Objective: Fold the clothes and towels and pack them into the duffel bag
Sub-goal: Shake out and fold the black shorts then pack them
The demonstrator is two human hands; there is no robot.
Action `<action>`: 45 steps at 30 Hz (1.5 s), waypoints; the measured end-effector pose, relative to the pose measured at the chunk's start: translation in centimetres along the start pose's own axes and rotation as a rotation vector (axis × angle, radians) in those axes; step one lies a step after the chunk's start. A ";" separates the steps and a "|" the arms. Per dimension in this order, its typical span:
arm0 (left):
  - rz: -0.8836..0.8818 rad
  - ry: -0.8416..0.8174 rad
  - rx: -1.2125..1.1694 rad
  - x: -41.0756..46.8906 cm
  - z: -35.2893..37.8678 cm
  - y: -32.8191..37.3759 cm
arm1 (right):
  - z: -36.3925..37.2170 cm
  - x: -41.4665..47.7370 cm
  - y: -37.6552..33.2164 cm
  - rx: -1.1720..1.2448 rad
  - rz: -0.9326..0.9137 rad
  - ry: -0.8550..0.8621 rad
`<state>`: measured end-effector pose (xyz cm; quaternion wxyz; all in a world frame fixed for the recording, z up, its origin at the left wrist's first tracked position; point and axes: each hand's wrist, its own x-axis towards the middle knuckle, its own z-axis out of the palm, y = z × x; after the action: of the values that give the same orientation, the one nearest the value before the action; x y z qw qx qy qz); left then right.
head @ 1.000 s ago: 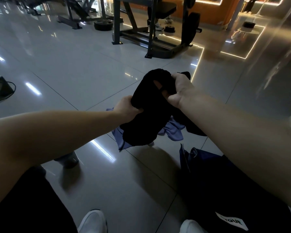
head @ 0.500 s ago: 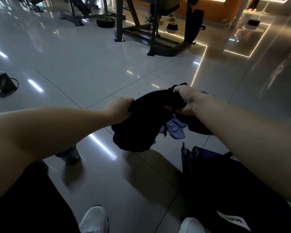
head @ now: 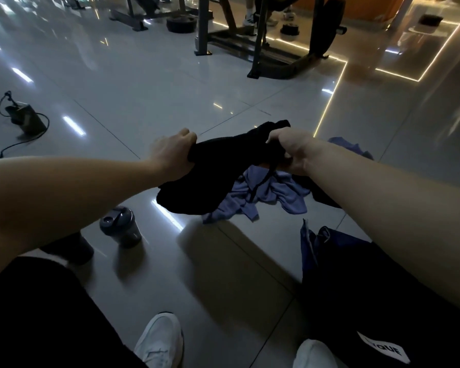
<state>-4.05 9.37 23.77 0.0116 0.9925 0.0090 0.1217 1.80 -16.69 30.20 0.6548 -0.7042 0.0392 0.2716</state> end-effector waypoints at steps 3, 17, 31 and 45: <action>0.149 -0.059 0.105 -1.7 1.7 0.4 | -0.7 0.8 2.3 -0.111 0.074 0.012; 0.200 -0.626 0.015 -16.1 18.5 12.6 | -4.5 0.1 17.3 -0.576 0.504 0.090; 0.334 -0.583 -0.073 -14.3 22.1 12.5 | -7.3 -2.3 24.8 -0.592 0.565 0.170; 0.250 -0.754 0.043 -13.1 29.2 12.6 | -8.1 -2.3 27.4 -0.496 0.615 0.255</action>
<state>-9.51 -4.12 -7.41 -0.0216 0.9610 -0.1144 -0.2507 -8.71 -28.88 6.51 0.3435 -0.8241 0.2622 0.3663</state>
